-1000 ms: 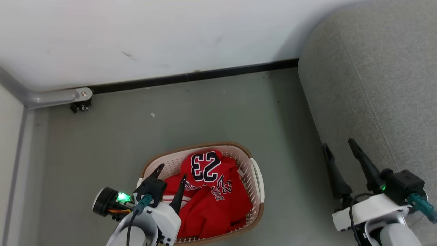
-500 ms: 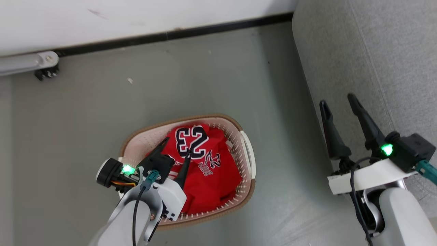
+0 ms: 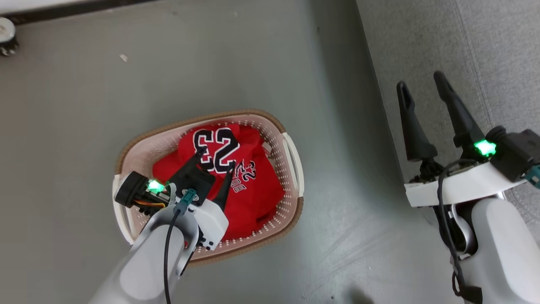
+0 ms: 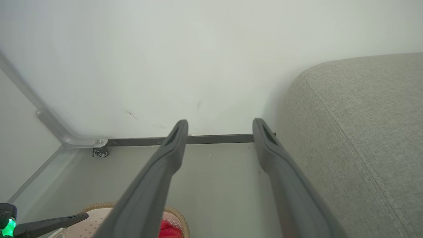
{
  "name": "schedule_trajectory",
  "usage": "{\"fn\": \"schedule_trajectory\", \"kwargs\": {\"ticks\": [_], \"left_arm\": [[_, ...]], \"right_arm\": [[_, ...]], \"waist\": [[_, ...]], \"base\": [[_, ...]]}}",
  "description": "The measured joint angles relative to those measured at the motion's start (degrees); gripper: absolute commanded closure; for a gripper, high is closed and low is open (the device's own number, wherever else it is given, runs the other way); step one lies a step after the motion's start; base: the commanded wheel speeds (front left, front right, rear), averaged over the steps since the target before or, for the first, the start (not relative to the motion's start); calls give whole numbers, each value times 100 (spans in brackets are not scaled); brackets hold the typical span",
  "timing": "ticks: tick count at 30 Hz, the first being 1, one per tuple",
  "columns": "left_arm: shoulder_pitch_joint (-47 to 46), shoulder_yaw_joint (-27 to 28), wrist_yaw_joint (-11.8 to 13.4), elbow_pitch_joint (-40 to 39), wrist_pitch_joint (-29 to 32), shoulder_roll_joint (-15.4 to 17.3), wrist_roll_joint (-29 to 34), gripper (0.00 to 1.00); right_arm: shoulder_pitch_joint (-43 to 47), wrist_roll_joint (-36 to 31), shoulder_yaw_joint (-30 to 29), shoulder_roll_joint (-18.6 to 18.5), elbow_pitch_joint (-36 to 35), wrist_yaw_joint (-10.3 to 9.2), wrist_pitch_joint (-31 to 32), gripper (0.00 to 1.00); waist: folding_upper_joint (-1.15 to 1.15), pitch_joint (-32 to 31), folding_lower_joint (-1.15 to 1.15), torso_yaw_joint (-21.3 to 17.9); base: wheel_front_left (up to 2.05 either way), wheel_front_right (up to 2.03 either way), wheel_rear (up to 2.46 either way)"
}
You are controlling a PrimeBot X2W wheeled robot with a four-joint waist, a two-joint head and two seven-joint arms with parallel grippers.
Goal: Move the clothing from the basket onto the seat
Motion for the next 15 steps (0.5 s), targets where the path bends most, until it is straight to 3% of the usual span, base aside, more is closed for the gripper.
{"fn": "schedule_trajectory", "kwargs": {"ticks": [15], "left_arm": [[-388,-40,11,323,-123,3,112,0]], "right_arm": [[-570,235,86,-4,-22,0,-1,0]], "waist": [[0,680,0,-297]], "base": [[0,0,0]]}}
